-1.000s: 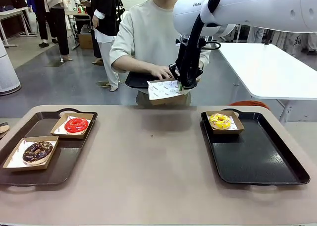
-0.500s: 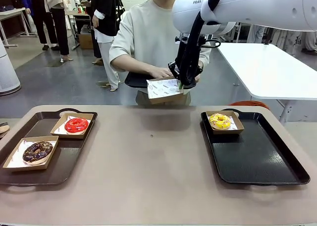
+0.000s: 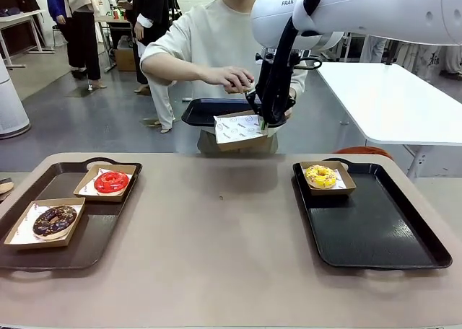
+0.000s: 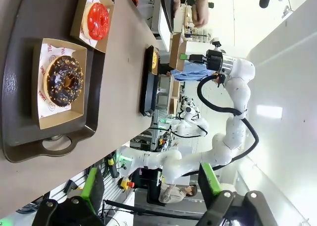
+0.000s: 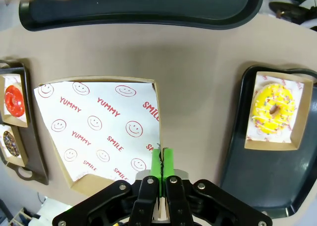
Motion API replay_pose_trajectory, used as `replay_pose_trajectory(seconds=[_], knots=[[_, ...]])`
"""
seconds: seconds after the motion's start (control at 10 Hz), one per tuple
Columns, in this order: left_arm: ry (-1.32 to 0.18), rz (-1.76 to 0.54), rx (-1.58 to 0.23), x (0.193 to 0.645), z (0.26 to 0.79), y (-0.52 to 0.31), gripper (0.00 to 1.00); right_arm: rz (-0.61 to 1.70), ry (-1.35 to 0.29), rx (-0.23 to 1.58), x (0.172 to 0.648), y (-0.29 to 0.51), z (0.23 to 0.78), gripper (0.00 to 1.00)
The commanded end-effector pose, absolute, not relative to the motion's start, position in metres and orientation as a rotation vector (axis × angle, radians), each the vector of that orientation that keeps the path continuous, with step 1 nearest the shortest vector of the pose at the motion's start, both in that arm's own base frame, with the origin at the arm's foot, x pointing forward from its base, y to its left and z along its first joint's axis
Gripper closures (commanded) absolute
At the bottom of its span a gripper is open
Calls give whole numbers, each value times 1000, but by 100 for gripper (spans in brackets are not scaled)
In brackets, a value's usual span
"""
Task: Individually package the donuts and arrange them on the tray.
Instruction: Place the picked Paper togo box on the Handle tray.
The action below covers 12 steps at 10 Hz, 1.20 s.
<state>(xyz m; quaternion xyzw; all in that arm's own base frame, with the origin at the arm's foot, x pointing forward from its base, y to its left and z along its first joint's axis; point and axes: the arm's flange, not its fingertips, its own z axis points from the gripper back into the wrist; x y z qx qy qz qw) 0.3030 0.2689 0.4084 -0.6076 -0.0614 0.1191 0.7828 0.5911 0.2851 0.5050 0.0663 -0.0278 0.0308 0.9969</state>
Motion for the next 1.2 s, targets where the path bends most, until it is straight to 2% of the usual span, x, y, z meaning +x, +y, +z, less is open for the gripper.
replay_pose_trajectory(seconds=[0.0,1.1], knots=[[-141,258,-1322,299,410,268,0,61,-58,133,588,282,504,100],[-141,258,-1322,299,410,268,0,61,-58,133,588,282,504,100]])
